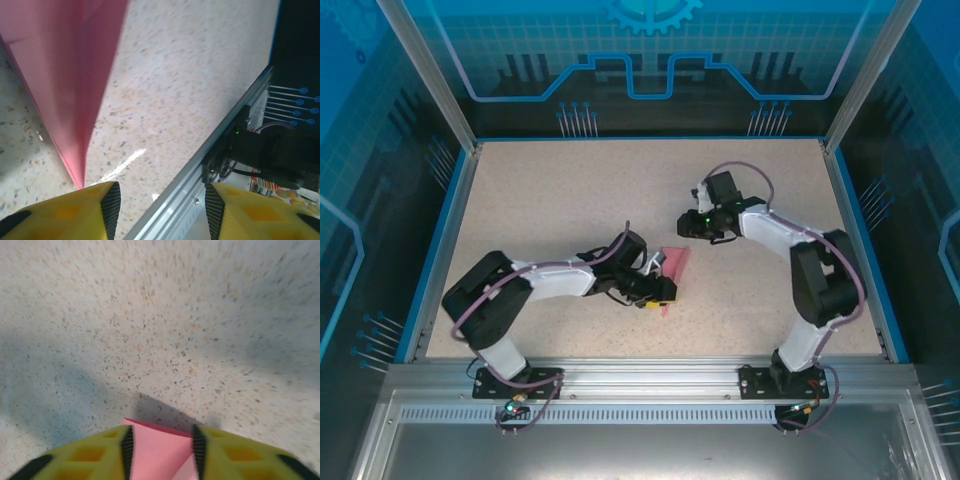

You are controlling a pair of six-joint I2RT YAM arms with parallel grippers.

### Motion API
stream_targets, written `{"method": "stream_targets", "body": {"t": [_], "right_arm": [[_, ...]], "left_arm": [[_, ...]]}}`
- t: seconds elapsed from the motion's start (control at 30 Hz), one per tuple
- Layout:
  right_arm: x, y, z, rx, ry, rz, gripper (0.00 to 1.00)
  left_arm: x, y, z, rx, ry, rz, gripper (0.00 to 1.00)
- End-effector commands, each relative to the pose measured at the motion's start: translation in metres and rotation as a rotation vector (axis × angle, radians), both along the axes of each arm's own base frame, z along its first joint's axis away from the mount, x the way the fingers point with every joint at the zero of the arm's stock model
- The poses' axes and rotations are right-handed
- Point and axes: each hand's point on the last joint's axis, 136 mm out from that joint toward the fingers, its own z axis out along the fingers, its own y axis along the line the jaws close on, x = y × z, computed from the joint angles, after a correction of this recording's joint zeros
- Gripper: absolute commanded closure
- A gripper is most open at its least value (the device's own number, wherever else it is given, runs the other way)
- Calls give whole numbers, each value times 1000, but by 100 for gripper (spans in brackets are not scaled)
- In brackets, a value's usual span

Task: Fold a paper plane with a square sheet of paper (fold left side to right side)
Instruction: Fourth fold the wing at the center of the table, then pick up the paper plane at the center of the table, then place the paper plane at the center of the table.

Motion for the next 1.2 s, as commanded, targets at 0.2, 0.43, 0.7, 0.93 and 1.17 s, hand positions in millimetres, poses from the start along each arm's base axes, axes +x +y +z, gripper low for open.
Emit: {"method": "stream_targets", "body": {"t": [0.2,0.43,0.7,0.93,1.17], "right_arm": [[-69,-2,5,-158,-29,-55,26],[-91,13,-32,-260,44,-78,30],[-98,26,-48,-283,99,-39,66],[-97,61,8,-135,-33,103,100],[-109,61,0,69,-15,146,100]], "left_arm": [[51,64,54,73,-308,302,31],[55,83,59,117,-340,363,28],[52,92,58,148,-346,384,27],[52,110,74,190,-412,434,27],[48,131,93,212,-488,487,22]]}}
